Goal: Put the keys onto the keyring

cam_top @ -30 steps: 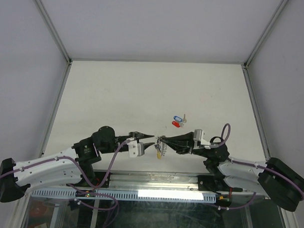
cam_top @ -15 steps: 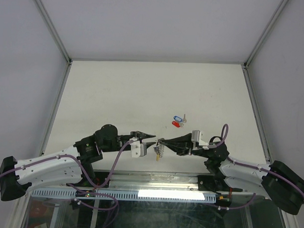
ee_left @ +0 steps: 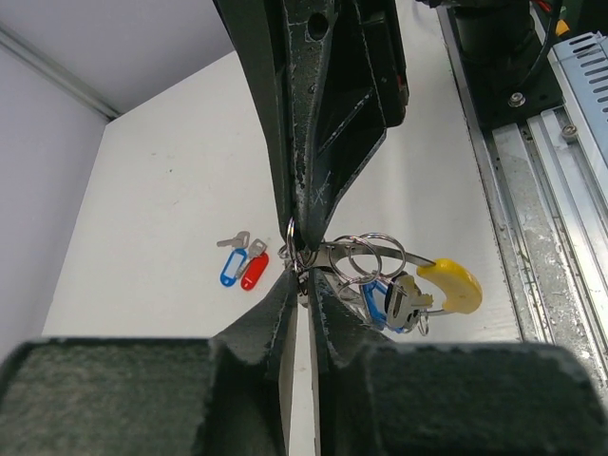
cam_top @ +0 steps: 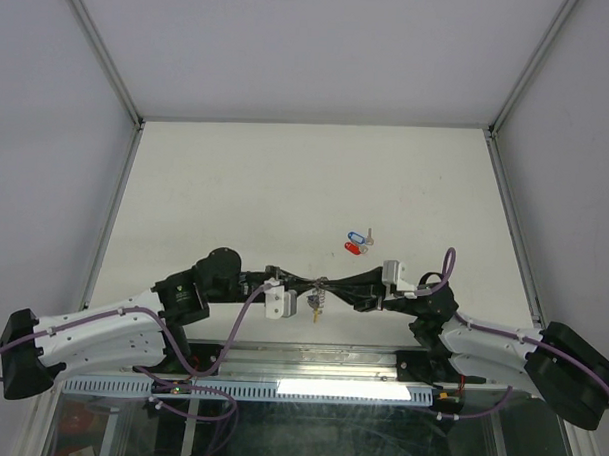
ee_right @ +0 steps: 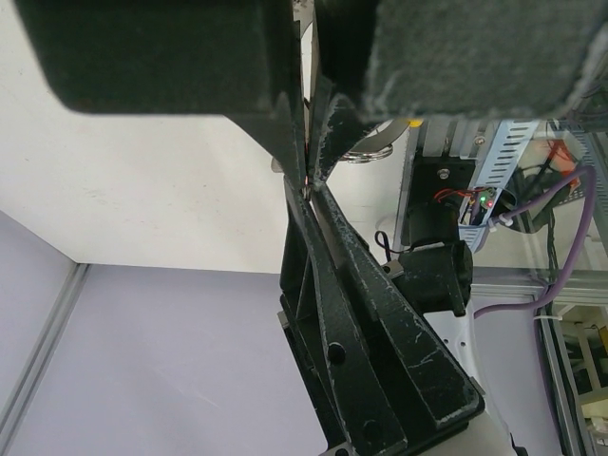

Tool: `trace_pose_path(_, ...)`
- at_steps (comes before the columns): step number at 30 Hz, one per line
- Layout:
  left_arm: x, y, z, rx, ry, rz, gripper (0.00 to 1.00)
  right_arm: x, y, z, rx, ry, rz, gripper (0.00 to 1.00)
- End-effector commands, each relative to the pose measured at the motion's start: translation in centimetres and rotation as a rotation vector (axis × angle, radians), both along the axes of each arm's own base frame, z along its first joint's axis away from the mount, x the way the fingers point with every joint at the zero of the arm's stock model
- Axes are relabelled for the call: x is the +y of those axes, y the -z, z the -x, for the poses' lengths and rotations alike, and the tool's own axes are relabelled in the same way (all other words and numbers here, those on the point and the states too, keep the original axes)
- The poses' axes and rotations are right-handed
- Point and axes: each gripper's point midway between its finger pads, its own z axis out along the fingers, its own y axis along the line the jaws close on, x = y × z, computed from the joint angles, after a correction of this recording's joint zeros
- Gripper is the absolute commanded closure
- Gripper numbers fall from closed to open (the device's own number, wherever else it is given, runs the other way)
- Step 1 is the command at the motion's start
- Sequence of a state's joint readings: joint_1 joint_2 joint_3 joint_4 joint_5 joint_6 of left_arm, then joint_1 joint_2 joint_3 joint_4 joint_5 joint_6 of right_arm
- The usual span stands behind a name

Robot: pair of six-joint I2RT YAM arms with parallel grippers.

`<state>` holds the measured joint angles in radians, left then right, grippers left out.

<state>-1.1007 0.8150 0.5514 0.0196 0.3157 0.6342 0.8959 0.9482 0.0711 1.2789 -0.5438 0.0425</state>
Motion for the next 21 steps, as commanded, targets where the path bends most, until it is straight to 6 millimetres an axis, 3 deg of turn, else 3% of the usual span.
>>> trace_pose_path(1, -0.7, -2.3, 0.3, -0.03, 0.027, 0.031, 0.98, -0.3, -3.4, 0.1, -0.09, 0.006, -0.086, 1.0)
trace_pose_path(10, -0.5, -1.7, -0.3, -0.029, -0.001, -0.005, 1.0, -0.5, -3.6, 0.1, -0.092, 0.014, -0.096, 1.0)
trace_pose_path(21, -0.7, -1.6, -0.2, -0.027, 0.01, -0.005, 1.0, -1.0, -5.6, 0.2, -0.087, 0.019, -0.169, 1.0)
